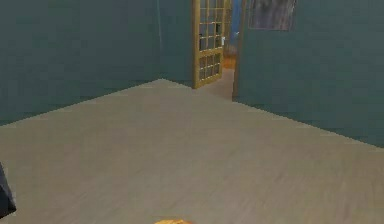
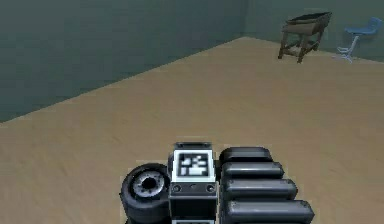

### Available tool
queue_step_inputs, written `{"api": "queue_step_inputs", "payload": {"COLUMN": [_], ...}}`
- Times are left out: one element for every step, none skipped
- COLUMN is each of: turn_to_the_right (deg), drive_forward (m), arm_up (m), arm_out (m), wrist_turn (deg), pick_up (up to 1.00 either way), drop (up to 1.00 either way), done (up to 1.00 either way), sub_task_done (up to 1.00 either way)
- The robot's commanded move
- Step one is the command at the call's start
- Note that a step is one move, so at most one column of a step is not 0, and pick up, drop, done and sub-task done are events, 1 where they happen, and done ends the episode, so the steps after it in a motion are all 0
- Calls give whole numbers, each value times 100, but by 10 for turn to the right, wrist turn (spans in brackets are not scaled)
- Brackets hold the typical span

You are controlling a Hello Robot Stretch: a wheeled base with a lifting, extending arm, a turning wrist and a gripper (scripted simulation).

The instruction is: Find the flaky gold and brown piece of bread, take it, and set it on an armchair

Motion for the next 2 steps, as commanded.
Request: {"api": "queue_step_inputs", "payload": {"turn_to_the_right": [0,0], "drive_forward": [100,100], "arm_up": [0,0], "arm_out": [0,0], "wrist_turn": [0,0], "pick_up": [0,0], "drop": [0,0], "done": [0,0], "sub_task_done": [0,0]}}
